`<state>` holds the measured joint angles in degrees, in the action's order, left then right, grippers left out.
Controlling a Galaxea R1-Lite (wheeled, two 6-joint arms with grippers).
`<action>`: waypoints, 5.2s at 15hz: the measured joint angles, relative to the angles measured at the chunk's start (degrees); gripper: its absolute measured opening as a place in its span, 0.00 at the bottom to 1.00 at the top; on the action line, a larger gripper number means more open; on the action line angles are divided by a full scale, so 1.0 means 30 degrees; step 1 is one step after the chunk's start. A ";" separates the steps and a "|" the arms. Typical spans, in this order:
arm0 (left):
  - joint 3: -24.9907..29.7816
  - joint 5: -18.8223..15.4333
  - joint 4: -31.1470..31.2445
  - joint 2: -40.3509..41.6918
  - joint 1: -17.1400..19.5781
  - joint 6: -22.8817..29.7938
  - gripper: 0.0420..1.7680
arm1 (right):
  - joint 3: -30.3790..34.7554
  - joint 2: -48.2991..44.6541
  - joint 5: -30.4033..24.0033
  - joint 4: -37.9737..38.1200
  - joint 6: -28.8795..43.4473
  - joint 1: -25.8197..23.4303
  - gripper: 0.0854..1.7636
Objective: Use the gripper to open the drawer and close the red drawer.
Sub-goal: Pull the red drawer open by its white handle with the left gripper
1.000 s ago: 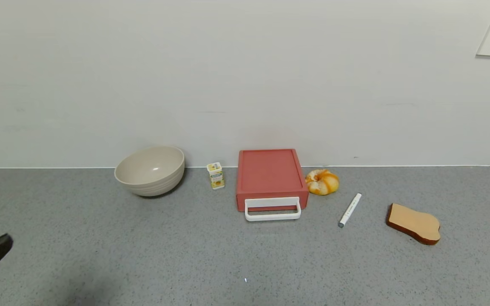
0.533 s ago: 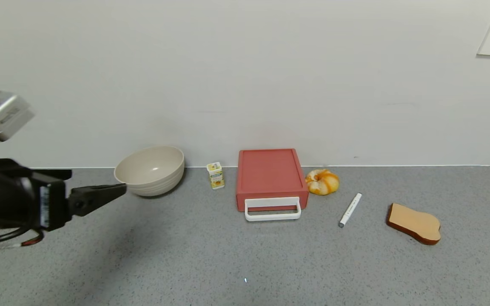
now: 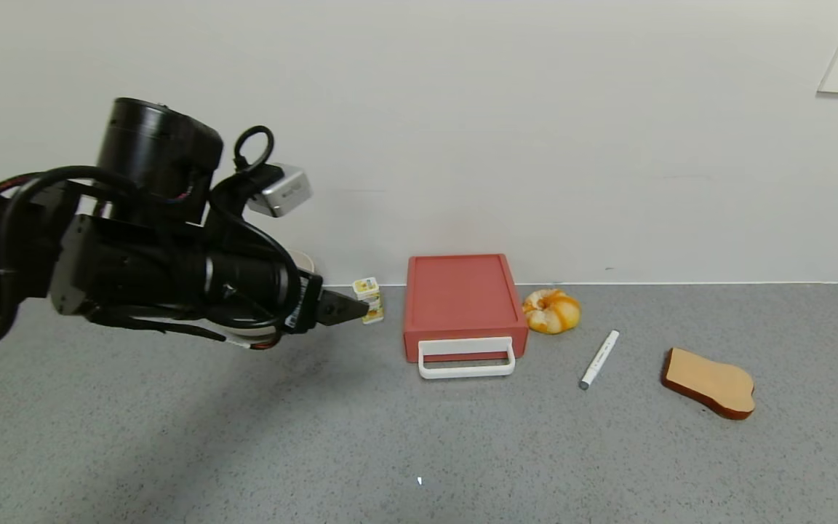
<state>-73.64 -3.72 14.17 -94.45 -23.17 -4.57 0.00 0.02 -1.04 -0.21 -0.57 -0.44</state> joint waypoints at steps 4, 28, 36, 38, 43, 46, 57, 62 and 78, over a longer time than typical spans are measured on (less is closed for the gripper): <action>-0.0394 -0.0126 0.0191 -0.1325 -0.1609 0.1065 0.97 | 0.0000 0.0000 0.0000 0.0000 -0.0008 0.0000 0.96; -0.5157 0.1597 0.1203 -0.6550 -0.4657 0.9314 0.04 | 0.0000 0.0000 0.0000 -0.0004 -0.0008 0.0000 0.97; -0.8407 -0.0386 0.1231 -1.0805 -0.4632 1.0516 0.04 | 0.0000 0.0000 0.0008 -0.0004 -0.0008 0.0000 0.97; -0.9180 -0.0337 0.1219 -1.1809 -0.4657 1.0663 0.04 | 0.0000 0.0000 0.0000 -0.0004 0.0000 0.0000 0.97; -1.0659 -0.0276 0.1101 -1.3324 -0.4612 1.0671 0.04 | 0.0000 0.0000 0.0000 -0.0004 -0.0008 0.0000 0.97; -1.0919 -0.0146 0.1065 -1.3775 -0.4620 1.0671 0.04 | 0.0000 0.0000 0.0000 -0.0012 -0.0008 0.0000 0.97; -1.1654 0.0049 0.0837 -1.4621 -0.4632 1.0590 0.04 | 0.0000 0.0000 0.0000 -0.0004 0.0000 0.0000 0.97; -1.1939 0.0524 0.0874 -1.4885 -0.4641 1.1435 0.04 | 0.0000 0.0000 0.0000 -0.0004 -0.0008 0.0000 0.97; -1.1642 0.0618 0.3198 -1.4539 -0.5291 1.4495 0.04 | 0.0000 0.0000 0.0008 0.0000 -0.0008 0.0000 0.97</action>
<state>-108.57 -1.87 23.76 -138.07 -39.05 38.91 0.00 0.02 -1.01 -0.21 -0.60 -0.44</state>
